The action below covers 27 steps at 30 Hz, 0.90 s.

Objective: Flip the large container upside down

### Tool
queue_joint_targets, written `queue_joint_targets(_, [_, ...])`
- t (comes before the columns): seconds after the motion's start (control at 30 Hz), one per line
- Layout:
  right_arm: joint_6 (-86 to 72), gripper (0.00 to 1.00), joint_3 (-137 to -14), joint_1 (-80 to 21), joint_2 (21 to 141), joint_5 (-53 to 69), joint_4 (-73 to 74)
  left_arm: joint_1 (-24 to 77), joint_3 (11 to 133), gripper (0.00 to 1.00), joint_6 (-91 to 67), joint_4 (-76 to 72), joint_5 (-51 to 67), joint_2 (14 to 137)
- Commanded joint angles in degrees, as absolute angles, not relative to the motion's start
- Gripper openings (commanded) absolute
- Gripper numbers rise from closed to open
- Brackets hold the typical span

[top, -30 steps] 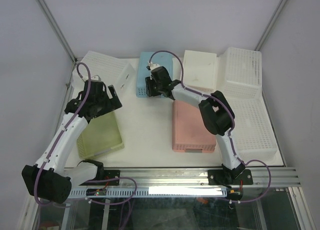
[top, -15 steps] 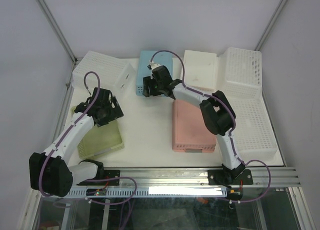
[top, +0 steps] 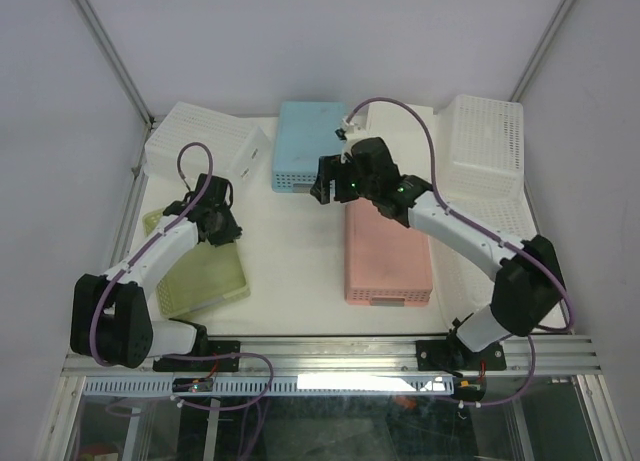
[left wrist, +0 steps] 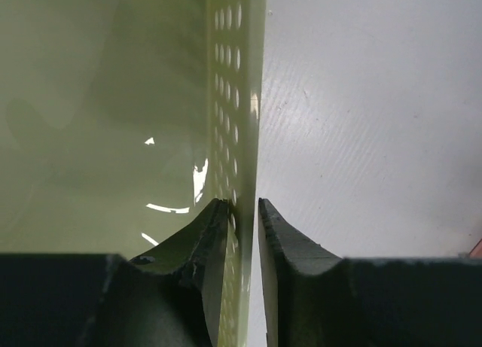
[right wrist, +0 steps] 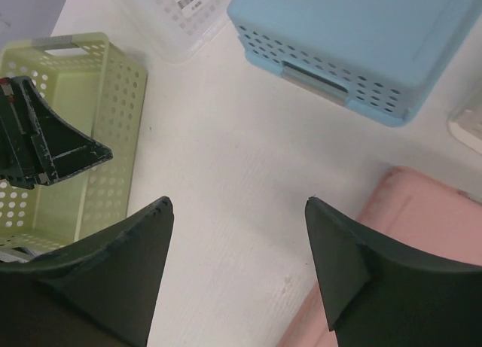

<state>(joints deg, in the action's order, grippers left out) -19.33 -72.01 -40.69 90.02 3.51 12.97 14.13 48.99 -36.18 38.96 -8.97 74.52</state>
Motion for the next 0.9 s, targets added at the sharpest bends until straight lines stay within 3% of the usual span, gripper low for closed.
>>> queue_joint_targets(0.0, [-18.48, 0.75, -69.23, -38.77, 82.18, -2.36, 16.65, 13.86, 48.91, 0.22, -35.16, 35.6, -8.7, 74.24])
queue_joint_targets(0.27, [-17.72, 0.78, -65.93, -34.47, 72.32, -7.36, 18.5, 13.94, 47.77, 0.19, -35.17, 35.64, -8.76, 73.26])
queue_joint_targets(0.37, [-17.63, 0.78, -66.04, -33.48, 71.34, -7.97, 18.99, 14.07, 48.19, 0.0, -35.06, 35.81, -6.71, 73.05])
queue_joint_targets(0.7, [-15.41, 0.8, -67.83, -31.04, 65.99, -12.31, 21.79, 15.21, 54.85, 0.0, -34.3, 44.05, 12.72, 61.16])
queue_joint_targets(0.87, [-15.36, 0.8, -68.03, -30.07, 63.77, -15.21, 21.36, 15.36, 60.2, 0.0, -38.3, 39.73, 26.51, 59.5])
